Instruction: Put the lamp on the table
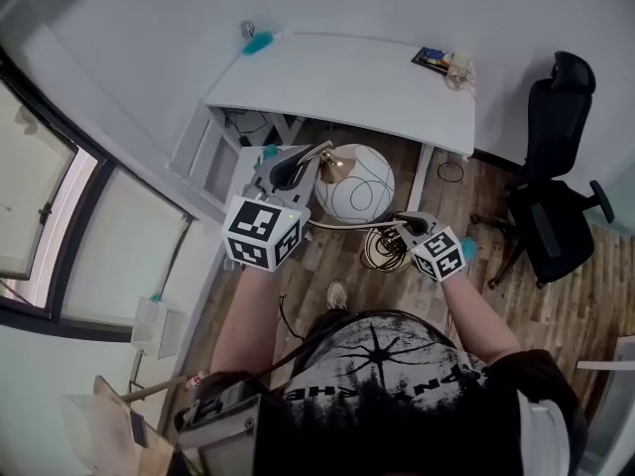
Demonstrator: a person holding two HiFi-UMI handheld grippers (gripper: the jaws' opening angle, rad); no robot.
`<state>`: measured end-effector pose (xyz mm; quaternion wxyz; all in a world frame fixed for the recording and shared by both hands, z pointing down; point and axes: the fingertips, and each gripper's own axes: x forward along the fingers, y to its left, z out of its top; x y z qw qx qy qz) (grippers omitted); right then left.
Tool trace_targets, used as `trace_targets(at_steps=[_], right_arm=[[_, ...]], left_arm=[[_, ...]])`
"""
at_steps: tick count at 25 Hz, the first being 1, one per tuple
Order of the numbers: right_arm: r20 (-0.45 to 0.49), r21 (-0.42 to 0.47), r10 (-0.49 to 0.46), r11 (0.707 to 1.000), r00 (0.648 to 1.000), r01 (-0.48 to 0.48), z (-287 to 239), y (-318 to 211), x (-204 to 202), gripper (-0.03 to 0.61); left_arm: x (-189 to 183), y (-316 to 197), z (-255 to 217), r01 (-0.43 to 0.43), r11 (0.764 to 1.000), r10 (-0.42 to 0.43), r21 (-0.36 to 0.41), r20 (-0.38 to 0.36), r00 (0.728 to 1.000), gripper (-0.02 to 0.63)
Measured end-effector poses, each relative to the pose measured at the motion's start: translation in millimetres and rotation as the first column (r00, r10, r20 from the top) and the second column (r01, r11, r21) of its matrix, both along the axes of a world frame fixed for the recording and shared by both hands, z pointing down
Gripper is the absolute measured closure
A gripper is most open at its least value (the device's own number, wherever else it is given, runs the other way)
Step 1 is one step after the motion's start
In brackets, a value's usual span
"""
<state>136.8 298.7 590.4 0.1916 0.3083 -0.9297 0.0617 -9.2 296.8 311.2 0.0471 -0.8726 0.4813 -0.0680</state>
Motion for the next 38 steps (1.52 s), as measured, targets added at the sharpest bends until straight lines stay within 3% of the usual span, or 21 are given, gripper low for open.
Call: trace_targets(at_steps=[22,31,38], right_arm=[[-0.019,0.008,0.169,0.986,0.985,-0.169,-3,-192,-108,0.56],[-0.042,-0.012,0.197,0.98,0.98,-0.197,7,-229,-125,0.56],[-0.048,-0.021,0.197,0.98,0.979,-0.198,11,-261,-120,0.56]], left_arm=[[-109,-209,-3,-0.14,0.99,0.14,0.01,-0.004,0.99,0.594],[-131,-257,11,-0.164,0.986,0.164,-0.013,-0.03,0.986,0.594],[-128,-294,17,-0.166,0.986,0.165,-0.026,-0.041,0.985,0.594]])
